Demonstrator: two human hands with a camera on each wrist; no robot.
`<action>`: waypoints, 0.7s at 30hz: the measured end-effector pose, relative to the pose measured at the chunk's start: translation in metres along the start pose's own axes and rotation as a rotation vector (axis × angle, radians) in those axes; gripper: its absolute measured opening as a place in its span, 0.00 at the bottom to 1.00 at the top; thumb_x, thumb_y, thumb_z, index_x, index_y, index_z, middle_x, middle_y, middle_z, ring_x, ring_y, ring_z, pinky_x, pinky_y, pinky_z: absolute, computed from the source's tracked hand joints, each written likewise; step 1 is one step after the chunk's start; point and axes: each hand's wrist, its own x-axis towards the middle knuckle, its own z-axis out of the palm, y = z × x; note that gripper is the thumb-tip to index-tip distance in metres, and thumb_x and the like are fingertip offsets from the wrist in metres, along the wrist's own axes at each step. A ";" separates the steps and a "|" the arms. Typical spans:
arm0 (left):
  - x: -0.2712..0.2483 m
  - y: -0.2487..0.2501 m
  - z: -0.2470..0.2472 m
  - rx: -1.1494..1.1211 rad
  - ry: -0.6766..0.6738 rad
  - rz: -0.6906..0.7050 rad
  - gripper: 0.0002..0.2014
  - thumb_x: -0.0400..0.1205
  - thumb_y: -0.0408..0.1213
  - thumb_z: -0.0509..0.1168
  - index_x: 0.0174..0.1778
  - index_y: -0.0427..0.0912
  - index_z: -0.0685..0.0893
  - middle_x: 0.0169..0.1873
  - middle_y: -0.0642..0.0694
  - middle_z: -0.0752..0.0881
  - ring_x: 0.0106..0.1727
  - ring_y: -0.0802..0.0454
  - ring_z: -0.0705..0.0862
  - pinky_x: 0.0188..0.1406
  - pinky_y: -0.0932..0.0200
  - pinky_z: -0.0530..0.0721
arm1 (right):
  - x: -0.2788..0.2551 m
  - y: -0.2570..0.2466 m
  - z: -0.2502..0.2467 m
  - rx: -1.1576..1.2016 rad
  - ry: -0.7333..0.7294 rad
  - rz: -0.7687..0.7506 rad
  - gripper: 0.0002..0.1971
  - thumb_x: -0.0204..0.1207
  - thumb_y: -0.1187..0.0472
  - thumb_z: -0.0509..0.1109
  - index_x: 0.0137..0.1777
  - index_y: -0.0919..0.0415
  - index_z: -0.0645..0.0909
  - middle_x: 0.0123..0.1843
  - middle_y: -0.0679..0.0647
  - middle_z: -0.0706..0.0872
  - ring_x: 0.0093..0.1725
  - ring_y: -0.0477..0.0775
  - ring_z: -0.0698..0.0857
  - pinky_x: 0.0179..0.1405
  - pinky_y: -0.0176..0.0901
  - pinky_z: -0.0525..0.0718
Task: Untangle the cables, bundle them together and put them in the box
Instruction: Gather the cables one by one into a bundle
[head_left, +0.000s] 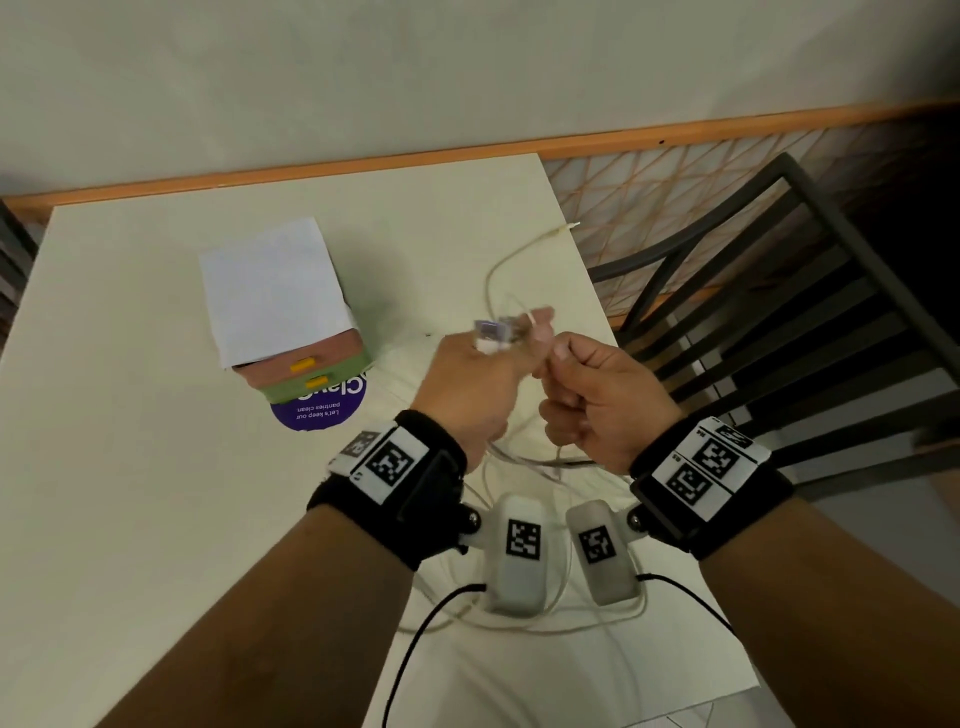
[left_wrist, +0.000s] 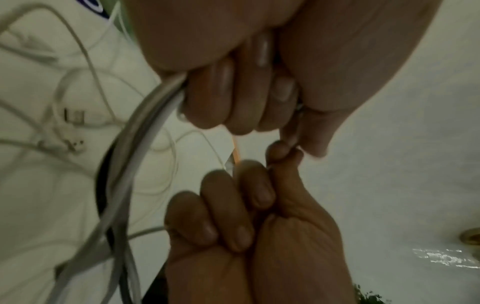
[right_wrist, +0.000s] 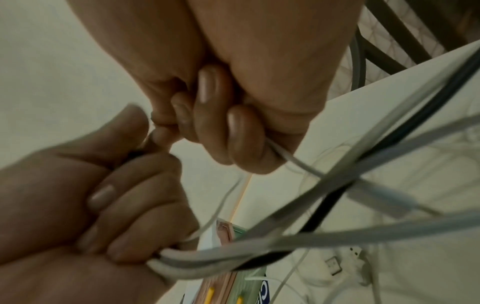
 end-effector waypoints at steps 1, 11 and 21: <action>-0.001 0.000 0.005 0.006 -0.051 -0.013 0.09 0.82 0.46 0.71 0.55 0.52 0.92 0.17 0.57 0.70 0.20 0.55 0.57 0.19 0.65 0.56 | -0.002 0.000 0.001 0.013 0.000 0.008 0.12 0.84 0.53 0.63 0.41 0.54 0.83 0.26 0.52 0.61 0.20 0.45 0.58 0.27 0.43 0.52; 0.008 0.010 0.035 -0.194 0.008 0.016 0.12 0.82 0.48 0.71 0.47 0.43 0.93 0.18 0.50 0.61 0.20 0.53 0.54 0.22 0.60 0.52 | -0.009 -0.010 -0.031 -0.088 0.108 -0.166 0.12 0.78 0.54 0.63 0.39 0.60 0.81 0.25 0.52 0.71 0.27 0.53 0.69 0.38 0.47 0.76; 0.010 0.000 0.100 -0.105 0.199 0.152 0.21 0.77 0.52 0.75 0.33 0.37 0.82 0.14 0.52 0.70 0.16 0.52 0.63 0.25 0.57 0.66 | -0.043 0.006 -0.090 -0.305 0.319 -0.103 0.14 0.86 0.69 0.58 0.43 0.64 0.82 0.21 0.50 0.65 0.21 0.47 0.60 0.22 0.40 0.56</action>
